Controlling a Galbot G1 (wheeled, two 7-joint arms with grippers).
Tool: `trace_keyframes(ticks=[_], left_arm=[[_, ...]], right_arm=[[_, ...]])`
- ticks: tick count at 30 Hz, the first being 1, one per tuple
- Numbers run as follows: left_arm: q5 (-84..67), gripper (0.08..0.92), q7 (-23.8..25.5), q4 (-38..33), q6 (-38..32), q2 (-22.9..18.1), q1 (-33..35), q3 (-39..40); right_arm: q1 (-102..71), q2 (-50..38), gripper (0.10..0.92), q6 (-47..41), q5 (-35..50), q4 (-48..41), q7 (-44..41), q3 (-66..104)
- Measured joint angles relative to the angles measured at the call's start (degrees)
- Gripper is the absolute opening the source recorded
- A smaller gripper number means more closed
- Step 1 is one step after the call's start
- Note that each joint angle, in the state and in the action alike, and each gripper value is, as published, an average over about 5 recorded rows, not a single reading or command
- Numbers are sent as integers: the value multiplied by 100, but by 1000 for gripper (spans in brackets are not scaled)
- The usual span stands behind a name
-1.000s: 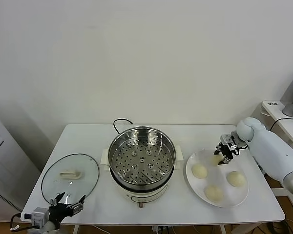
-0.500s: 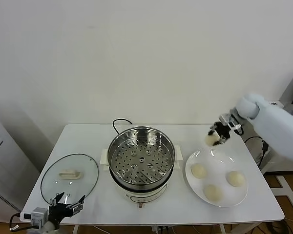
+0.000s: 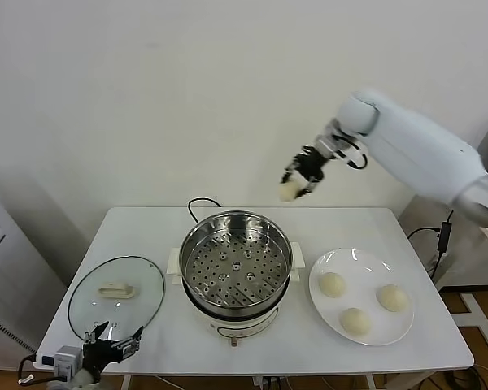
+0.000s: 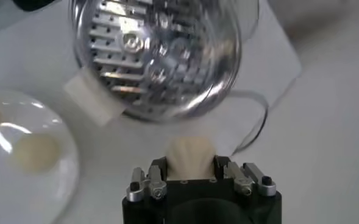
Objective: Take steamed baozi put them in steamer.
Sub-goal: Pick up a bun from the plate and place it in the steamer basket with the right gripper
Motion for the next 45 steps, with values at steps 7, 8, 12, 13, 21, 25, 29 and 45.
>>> trace_keyframes(ticks=[7, 8, 12, 13, 21, 25, 29, 45], left_arm=[[0, 823, -1, 13, -4, -1, 10, 8], [0, 823, -1, 13, -4, -4, 10, 8], [0, 823, -1, 13, -5, -7, 10, 4], [-1, 823, -1, 15, -6, -6, 10, 2], [-2, 823, -1, 49, -16, -6, 13, -3], [-2, 823, -1, 69, -15, -14, -5, 3], [-3, 823, -1, 72, -11, -20, -10, 7], [-4, 823, 1, 103, -2, -31, -30, 34]], right_arm=[[-136, 361, 484, 587, -391, 244, 34, -26], [-177, 389, 484, 645, -482, 291, 36, -22], [-378, 482, 484, 831, -893, 471, 30, 24], [-433, 505, 484, 868, -1000, 507, 28, 43], [-902, 695, 484, 989, -1838, 653, -7, 251], [-1121, 775, 484, 989, -2214, 648, -11, 388], [-1323, 849, 484, 989, -2571, 612, 8, 539], [-1780, 1087, 558, 987, -3327, 433, 101, 892]])
